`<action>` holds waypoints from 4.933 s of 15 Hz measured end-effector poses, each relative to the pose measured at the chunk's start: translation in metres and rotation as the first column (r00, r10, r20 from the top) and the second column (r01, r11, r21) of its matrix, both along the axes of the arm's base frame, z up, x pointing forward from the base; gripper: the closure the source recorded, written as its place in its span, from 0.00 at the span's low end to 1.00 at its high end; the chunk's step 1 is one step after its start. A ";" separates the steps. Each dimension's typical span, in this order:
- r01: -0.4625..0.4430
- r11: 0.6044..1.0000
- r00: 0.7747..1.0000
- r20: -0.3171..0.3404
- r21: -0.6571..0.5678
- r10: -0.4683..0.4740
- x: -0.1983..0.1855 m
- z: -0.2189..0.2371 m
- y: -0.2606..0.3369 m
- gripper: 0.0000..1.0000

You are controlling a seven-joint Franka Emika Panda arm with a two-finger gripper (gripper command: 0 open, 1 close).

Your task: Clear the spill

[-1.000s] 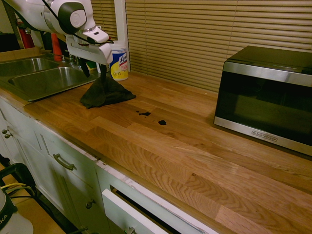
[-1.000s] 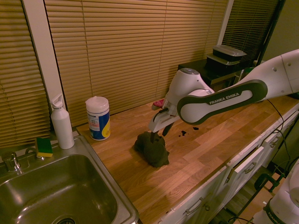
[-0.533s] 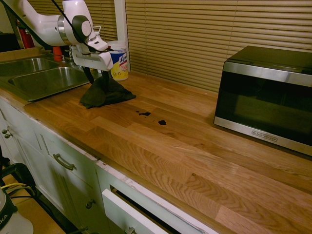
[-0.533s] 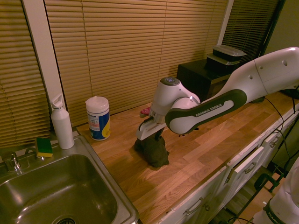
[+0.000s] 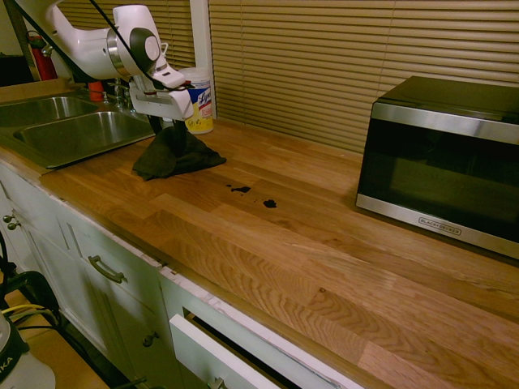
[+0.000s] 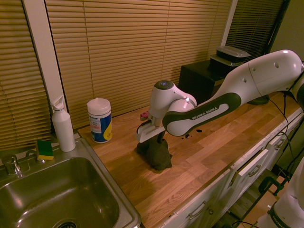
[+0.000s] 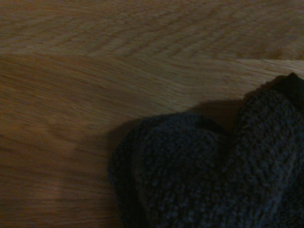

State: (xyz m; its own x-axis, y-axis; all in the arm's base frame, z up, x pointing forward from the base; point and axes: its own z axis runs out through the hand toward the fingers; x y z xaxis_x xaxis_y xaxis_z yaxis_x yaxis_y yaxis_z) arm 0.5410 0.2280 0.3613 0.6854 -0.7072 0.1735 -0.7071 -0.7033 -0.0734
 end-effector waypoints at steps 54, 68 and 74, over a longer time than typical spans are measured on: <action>0.459 0.884 0.888 -0.071 0.088 -0.454 -0.058 -0.023 -0.432 1.00; 0.196 0.979 0.980 -0.045 0.064 -0.193 -0.058 0.015 -0.205 1.00; 0.137 0.990 0.990 -0.038 0.043 -0.135 -0.048 0.021 -0.133 1.00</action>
State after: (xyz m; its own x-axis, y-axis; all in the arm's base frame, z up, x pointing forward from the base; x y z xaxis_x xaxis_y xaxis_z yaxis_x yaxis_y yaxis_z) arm 0.4933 0.0954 0.3820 0.5875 -0.8007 0.1172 -0.7985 -0.5971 -0.0769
